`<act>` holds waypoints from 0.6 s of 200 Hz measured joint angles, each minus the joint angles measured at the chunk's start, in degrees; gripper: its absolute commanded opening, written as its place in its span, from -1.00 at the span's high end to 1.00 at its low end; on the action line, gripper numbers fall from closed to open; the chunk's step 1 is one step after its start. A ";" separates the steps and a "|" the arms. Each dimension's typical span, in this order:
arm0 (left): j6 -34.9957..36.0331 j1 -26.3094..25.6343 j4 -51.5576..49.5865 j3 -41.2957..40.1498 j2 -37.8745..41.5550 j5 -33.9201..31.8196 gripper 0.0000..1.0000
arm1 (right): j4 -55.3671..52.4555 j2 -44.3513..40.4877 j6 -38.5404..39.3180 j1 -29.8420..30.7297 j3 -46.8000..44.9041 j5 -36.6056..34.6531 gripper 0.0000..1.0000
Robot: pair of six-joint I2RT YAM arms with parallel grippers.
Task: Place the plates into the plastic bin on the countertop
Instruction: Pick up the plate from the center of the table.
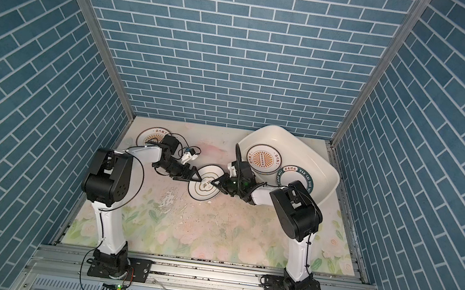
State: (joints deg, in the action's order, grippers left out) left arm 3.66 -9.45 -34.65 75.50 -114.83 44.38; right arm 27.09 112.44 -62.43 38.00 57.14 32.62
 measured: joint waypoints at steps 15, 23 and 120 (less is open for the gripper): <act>0.00 0.50 -0.28 0.00 0.13 -0.35 -0.77 | 0.76 0.00 -0.55 -0.15 0.00 0.26 0.67; 0.00 0.79 -0.42 0.00 0.13 -0.46 -0.77 | 1.16 0.00 -0.81 -0.26 0.00 0.33 0.67; -0.15 7.74 -1.79 0.39 5.38 0.35 -0.77 | 1.44 -2.80 -0.83 -1.42 0.02 1.11 0.67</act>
State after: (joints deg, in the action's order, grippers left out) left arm 3.51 -1.72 -36.45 75.90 -109.45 44.73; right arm 28.53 109.65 -63.26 36.58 57.17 33.74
